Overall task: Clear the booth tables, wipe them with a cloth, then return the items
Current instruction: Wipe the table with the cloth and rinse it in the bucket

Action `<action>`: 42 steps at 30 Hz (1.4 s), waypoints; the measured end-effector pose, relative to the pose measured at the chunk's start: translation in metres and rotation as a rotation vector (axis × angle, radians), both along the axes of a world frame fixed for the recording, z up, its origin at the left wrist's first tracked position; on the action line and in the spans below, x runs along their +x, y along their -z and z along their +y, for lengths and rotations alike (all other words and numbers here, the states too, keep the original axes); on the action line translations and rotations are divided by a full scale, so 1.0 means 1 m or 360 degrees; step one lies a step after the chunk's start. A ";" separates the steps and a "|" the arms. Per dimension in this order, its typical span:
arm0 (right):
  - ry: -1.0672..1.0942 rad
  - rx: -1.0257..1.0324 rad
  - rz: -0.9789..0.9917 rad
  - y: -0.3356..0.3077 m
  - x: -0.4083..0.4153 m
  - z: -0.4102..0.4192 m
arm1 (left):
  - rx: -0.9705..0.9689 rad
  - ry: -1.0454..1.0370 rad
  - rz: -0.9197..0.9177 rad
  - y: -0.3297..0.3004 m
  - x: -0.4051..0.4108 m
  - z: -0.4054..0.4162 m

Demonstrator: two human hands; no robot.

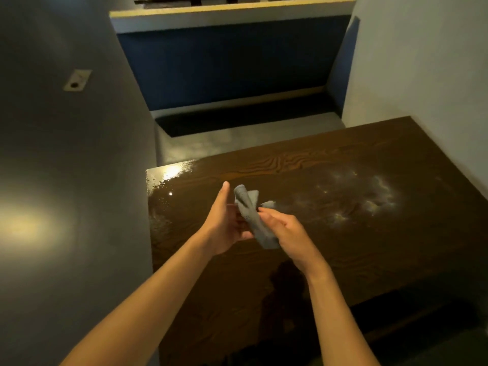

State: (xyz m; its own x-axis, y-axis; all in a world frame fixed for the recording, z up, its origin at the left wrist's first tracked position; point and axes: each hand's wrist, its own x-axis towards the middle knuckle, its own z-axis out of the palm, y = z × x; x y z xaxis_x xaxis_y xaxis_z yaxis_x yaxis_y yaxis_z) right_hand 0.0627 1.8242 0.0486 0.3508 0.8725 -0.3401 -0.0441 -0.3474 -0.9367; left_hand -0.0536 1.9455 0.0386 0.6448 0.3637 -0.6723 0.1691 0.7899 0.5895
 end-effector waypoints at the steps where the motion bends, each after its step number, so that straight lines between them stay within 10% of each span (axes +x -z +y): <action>1: -0.0010 -0.0057 0.0018 -0.004 0.001 -0.002 | -0.0053 -0.0013 -0.0027 0.000 -0.001 0.002; 10: 0.0086 -0.0028 -0.0349 -0.017 0.009 -0.034 | -0.0401 0.0002 -0.0292 0.002 0.024 -0.013; 18: 0.1199 -0.0075 -0.0089 0.009 0.098 -0.049 | -0.0422 -0.0202 -0.0486 0.007 0.102 -0.040; 25: 0.0918 -0.0371 0.1061 0.037 0.222 -0.060 | -0.0321 -0.0386 -0.0529 0.014 0.224 -0.082; 42: 0.0843 0.0063 0.0705 0.019 0.382 -0.095 | -0.0467 -0.0465 -0.0230 0.038 0.362 -0.119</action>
State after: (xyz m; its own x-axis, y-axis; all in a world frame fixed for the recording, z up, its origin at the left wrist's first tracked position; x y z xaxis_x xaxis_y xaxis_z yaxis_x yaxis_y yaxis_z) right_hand 0.4443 1.7296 0.0300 0.5686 0.6367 -0.5209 -0.5795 -0.1393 -0.8030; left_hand 0.3087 1.8269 0.0003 0.6382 0.3519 -0.6847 -0.1542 0.9298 0.3341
